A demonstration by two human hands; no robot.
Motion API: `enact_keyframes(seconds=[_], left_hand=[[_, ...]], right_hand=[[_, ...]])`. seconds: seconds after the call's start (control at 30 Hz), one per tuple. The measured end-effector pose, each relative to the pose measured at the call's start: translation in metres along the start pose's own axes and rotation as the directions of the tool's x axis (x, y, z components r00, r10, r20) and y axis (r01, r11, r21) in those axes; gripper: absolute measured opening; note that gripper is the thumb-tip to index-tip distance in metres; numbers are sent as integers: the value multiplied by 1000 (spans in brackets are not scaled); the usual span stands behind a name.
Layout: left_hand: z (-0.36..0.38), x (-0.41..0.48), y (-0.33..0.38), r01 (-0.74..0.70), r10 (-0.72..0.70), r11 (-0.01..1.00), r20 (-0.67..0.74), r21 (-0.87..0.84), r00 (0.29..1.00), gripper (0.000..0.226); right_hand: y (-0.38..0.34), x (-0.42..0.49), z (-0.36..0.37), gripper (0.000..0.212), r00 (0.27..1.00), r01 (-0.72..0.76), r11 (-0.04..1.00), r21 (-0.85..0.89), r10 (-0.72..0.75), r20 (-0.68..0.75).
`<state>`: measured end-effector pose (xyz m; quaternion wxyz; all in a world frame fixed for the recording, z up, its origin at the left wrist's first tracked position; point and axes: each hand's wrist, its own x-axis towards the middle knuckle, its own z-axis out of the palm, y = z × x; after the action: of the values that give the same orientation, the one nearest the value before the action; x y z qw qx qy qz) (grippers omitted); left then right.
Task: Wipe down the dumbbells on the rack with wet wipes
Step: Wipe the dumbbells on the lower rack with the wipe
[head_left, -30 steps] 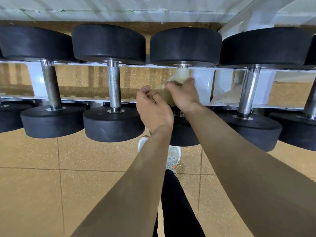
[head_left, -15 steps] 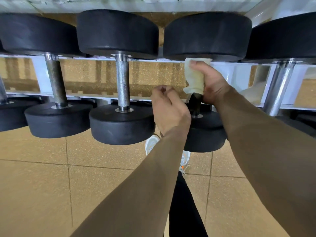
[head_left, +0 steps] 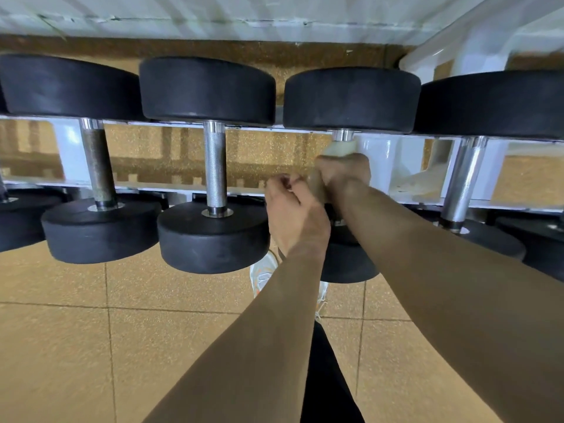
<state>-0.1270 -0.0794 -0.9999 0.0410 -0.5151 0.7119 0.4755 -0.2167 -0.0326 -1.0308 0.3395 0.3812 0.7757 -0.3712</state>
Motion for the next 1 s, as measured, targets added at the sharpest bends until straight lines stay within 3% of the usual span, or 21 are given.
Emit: enact_keyframes(seconds=[0.1, 0.17, 0.27, 0.33, 0.4, 0.47, 0.5, 0.57, 0.63, 0.67, 0.73, 0.8, 0.87, 1.0], left_hand=[[-1, -1, 1, -20, 20, 1000, 7, -4, 1000, 36], [0, -2, -1, -7, 7, 1000, 9, -1, 1000, 32], [0, -2, 0, -20, 19, 1000, -2, -9, 1000, 29], [0, -1, 1, -19, 19, 1000, -2, 2, 1000, 26], [0, -2, 2, -2, 2, 1000, 0, 4, 1000, 18], [-1, -3, 3, 3, -3, 1000, -8, 6, 1000, 14], [-2, -3, 4, 0, 0, 1000, -14, 9, 1000, 14], [-3, -3, 5, -7, 7, 1000, -22, 14, 1000, 14], [-3, -4, 6, -18, 18, 1000, -34, 12, 999, 20], [-3, -4, 6, -27, 27, 1000, -42, 12, 999, 23], [-3, -4, 6, -43, 43, 999, -45, 0, 998, 26], [-5, -5, 7, -39, 38, 999, -33, -10, 999, 27], [-4, -7, 7, -29, 29, 1000, -22, -11, 999, 32], [-4, -6, 7, -20, 20, 1000, -7, -16, 1000, 25]], right_hand=[[-15, 6, -12, 20, 980, 74, 934, 349, -133, 148], [-8, 9, -24, 11, 914, 53, 877, 478, -235, 330], [6, 19, -35, 30, 761, -122, 873, 473, -224, 609], [18, 21, -38, 30, 680, -180, 904, 388, -170, 713], [32, 19, -39, 11, 679, -175, 936, 306, -110, 726], [45, 16, -34, 44, 760, -79, 963, 258, -109, 641], [46, 11, -29, 49, 822, 4, 975, 222, -130, 555], [40, 5, -18, 37, 939, 143, 990, 16, -141, 313], [28, 3, -8, 25, 987, 109, 986, -123, -92, 133], [20, 2, -5, 19, 994, 99, 989, -106, -92, 66], [5, 3, -3, 14, 994, 108, 989, 103, -108, 1], [-6, 1, -11, 17, 985, 136, 929, 344, -166, 57], [-5, 1, -23, 17, 944, 61, 869, 492, -210, 256], [15, 18, -31, 14, 792, -137, 897, 421, -156, 590]])
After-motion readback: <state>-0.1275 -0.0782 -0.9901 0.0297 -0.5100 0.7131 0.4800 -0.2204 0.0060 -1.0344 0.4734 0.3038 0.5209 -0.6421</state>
